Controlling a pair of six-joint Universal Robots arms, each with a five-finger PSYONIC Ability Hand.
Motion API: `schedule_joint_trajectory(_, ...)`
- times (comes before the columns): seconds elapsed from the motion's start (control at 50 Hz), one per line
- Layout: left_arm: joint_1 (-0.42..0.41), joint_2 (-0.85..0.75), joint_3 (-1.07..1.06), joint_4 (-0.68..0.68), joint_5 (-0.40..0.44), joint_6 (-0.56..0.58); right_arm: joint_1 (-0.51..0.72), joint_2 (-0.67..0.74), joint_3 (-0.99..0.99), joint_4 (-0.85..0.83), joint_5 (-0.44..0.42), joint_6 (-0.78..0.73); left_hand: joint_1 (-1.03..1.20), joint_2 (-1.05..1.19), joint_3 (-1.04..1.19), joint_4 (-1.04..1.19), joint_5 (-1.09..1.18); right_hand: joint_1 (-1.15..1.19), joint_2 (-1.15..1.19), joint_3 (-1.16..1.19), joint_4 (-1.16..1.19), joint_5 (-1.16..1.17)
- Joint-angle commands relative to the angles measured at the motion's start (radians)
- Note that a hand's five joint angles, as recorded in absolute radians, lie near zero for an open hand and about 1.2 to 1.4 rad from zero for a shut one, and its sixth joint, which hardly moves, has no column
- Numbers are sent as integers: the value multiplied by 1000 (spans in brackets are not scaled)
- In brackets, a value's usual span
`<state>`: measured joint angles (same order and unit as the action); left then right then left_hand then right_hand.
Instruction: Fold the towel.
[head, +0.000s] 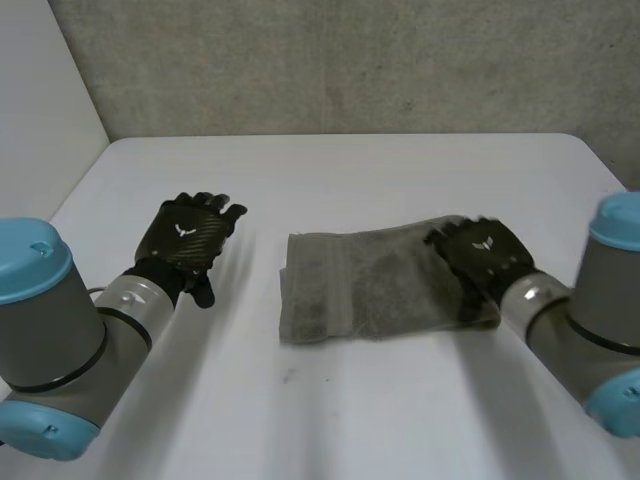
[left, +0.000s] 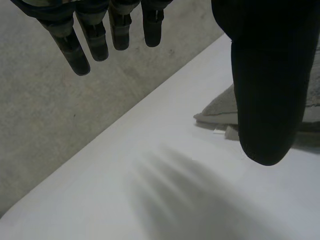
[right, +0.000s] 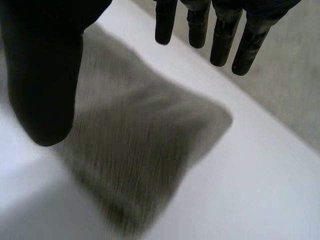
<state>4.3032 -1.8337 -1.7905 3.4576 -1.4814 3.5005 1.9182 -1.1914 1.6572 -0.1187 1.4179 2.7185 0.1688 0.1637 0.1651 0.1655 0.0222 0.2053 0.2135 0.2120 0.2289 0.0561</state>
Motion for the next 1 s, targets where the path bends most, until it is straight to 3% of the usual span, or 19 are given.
schedule_joint_trajectory(0.02, -30, -4, 8, 1, 0, 0, -143, 9, 150, -62, -111, -52, 6, 11, 9, 9, -22, 314, 306, 308, 291, 289)
schedule_joint_trajectory(0.06, -34, -4, 8, 1, 0, 0, -165, 27, 171, -123, -116, -77, 6, 11, 9, 9, -22, 694, 685, 687, 670, 668)
schedule_joint_trajectory(0.08, -39, -4, 8, 1, 0, 0, -165, 27, 171, -124, -116, -77, 6, 11, 9, 9, -22, 696, 688, 689, 672, 671)
schedule_joint_trajectory(0.1, -39, -4, 8, 1, 0, 0, -174, 38, 173, -157, -111, -88, 6, 11, 9, 9, -22, 934, 926, 928, 911, 909)
schedule_joint_trajectory(0.12, -40, -4, 6, 1, -2, 0, -174, 38, 173, -157, -111, -88, 6, 11, 9, 9, -22, 937, 928, 930, 913, 911)
schedule_joint_trajectory(0.14, -40, -4, 6, 1, -2, 0, -186, 45, 170, -182, -105, -100, 6, 11, 9, 9, -22, 1140, 1132, 1133, 1116, 1115)
schedule_joint_trajectory(0.16, -42, -4, 6, 1, -2, 0, -194, 47, 164, -200, -97, -111, 6, 11, 9, 9, -22, 1190, 1182, 1184, 1167, 1165)
schedule_joint_trajectory(0.36, -40, 2, -6, 1, -3, -2, -165, 13, 63, -210, -7, -181, 6, 11, 9, 9, -22, 1191, 1183, 1184, 1167, 1166)
schedule_joint_trajectory(0.48, -40, 4, -7, 1, -7, 0, 104, 21, -103, -205, -2, -181, 6, 11, 9, 9, -22, 1191, 1183, 1184, 1167, 1166)
schedule_joint_trajectory(0.5, -40, 4, -7, 1, -7, -2, 105, 21, -103, -205, -2, -181, 6, 11, 9, 9, -22, 1191, 1183, 1184, 1167, 1166)
schedule_joint_trajectory(0.54, -40, 8, -10, 0, -7, -2, 226, 79, -174, -200, -5, -193, 6, 11, 9, 9, -22, 1191, 1183, 1184, 1167, 1166)
schedule_joint_trajectory(0.64, -39, 16, -12, -2, -10, -2, 367, 166, -227, -161, -26, -198, 6, 11, 9, 9, -22, 1191, 1183, 1184, 1167, 1166)
schedule_joint_trajectory(0.74, -37, 24, -10, -6, -11, -3, 442, 263, -226, -102, -31, -218, 6, 11, 9, 9, -22, 1191, 1183, 1184, 1167, 1166)
schedule_joint_trajectory(0.84, -40, 33, 3, -8, -13, -5, 443, 267, -209, -53, -24, -235, 6, 11, 9, 9, -22, 1191, 1183, 1184, 1167, 1166)
schedule_joint_trajectory(0.86, -40, 33, 13, -6, -13, -6, 438, 248, -203, -41, -25, -223, 6, 11, 9, 9, -22, 942, 934, 935, 918, 917)
schedule_joint_trajectory(0.9, -43, 33, 29, -5, -13, -11, 438, 248, -203, -41, -25, -223, 6, 11, 9, 9, -22, 940, 931, 933, 916, 914)
schedule_joint_trajectory(0.92, -45, 33, 54, -6, -14, -20, 417, 216, -186, -39, -28, -212, 6, 11, 9, 9, -22, 283, 274, 276, 259, 257)
schedule_joint_trajectory(0.94, -49, 31, 78, -8, -16, -38, 374, 172, -159, -41, -28, -192, 6, 11, 9, 9, -22, -31, -39, -37, -54, -56)
schedule_joint_trajectory(1.0, -66, 16, 143, -11, -26, -92, 331, 100, -129, -42, -30, -133, 6, 11, 9, 9, -22, -31, -39, -37, -54, -56)
